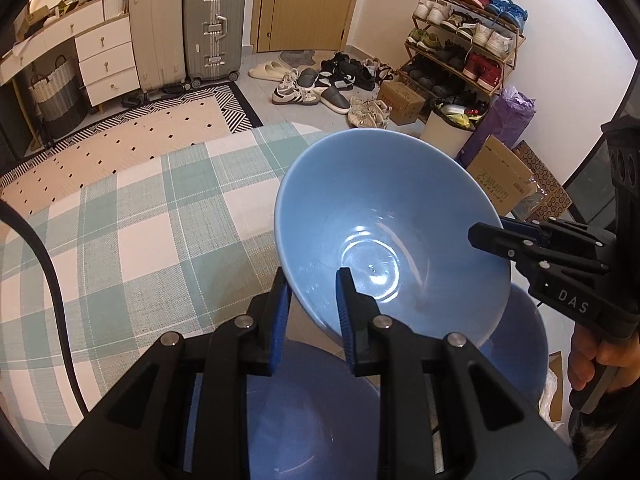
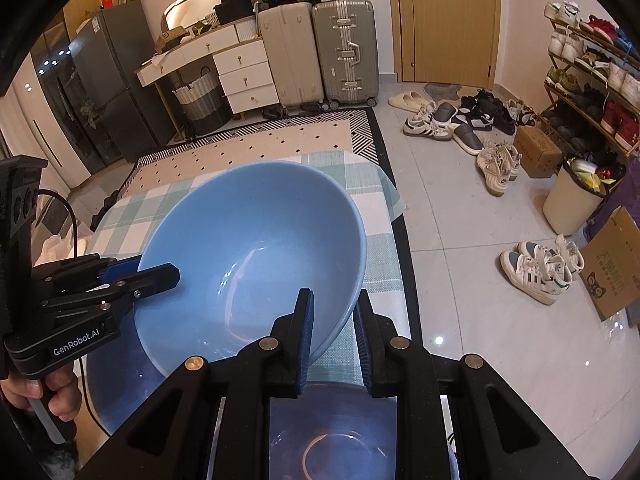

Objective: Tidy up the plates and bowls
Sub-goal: 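Lift the blue bowl with both grippers and carry it over another blue bowl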

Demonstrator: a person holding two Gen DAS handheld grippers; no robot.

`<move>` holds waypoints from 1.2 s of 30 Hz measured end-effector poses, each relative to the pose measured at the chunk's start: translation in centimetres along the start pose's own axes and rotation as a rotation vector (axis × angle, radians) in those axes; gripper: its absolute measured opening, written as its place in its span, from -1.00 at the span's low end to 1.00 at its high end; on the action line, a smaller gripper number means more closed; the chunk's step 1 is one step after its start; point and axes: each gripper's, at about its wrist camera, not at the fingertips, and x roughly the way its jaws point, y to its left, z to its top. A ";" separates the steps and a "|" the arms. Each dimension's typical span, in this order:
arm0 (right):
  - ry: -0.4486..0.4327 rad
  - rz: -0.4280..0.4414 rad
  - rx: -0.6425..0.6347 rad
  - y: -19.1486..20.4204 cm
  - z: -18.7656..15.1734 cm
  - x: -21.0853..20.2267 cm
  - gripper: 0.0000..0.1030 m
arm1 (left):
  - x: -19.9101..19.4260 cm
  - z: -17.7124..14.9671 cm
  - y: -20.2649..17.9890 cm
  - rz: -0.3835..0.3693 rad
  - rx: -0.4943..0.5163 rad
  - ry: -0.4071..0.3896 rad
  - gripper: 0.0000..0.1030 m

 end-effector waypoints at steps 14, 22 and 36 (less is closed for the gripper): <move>-0.081 -0.012 -0.032 2.6 -0.3 -6.1 -0.60 | -7.8 -1.3 -1.7 0.002 0.012 -0.084 -0.62; -0.116 -0.006 -0.050 4.5 -1.0 -9.2 -0.60 | -12.3 -2.7 -2.4 0.003 0.012 -0.116 -0.62; -0.161 0.019 -0.095 8.4 -2.5 -13.3 -0.60 | -19.3 -6.4 -1.8 0.013 -0.007 -0.152 -0.62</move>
